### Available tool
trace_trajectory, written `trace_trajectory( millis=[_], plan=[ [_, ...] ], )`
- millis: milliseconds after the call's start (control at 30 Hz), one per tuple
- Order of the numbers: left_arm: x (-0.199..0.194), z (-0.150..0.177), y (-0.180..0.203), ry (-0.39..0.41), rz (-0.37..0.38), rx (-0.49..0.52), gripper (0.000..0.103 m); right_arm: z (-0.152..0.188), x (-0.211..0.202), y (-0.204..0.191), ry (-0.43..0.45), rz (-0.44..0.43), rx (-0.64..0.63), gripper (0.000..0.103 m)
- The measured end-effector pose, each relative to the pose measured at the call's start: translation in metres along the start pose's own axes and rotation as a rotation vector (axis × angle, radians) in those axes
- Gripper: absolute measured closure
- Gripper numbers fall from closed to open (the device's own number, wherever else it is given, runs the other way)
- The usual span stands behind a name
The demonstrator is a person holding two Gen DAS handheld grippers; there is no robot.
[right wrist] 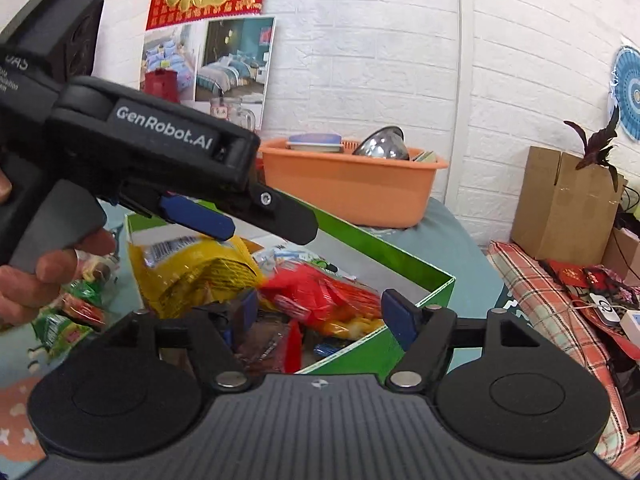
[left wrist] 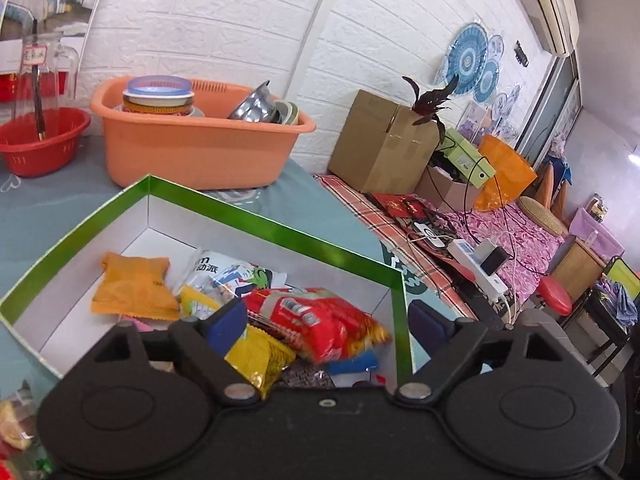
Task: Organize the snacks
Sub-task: 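Grasp the small red stick packet with the left tool while the right tool grasps the green pea bag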
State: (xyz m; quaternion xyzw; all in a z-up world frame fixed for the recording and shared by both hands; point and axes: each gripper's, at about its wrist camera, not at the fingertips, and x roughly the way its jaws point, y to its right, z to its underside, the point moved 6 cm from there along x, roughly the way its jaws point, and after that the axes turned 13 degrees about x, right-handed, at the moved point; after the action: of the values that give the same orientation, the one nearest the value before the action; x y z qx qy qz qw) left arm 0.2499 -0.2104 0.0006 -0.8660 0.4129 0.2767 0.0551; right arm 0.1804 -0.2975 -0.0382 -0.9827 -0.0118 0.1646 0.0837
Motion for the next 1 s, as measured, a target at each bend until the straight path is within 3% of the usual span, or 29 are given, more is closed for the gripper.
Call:
trace_trajectory(
  millis=[300,600,833,1000],
  plan=[
    [-0.085,0.02,0.003,0.008,-0.085,0.023,0.0,-0.011,-0.058,-0.027,0.075,-0.107,0.038,0.0],
    [-0.164,0.099,-0.055,-0.053,-0.281,-0.127,0.0,0.026,-0.071,-0.083,-0.045,-0.263,0.028,0.0],
    [-0.186,0.131,-0.077,-0.065,-0.283,-0.198,0.0,0.051,-0.041,-0.127,-0.186,-0.352,0.01,0.0],
    [-0.201,0.138,-0.079,-0.04,-0.267,-0.203,0.0,0.062,-0.005,-0.153,-0.246,-0.328,-0.053,0.0]
  ],
)
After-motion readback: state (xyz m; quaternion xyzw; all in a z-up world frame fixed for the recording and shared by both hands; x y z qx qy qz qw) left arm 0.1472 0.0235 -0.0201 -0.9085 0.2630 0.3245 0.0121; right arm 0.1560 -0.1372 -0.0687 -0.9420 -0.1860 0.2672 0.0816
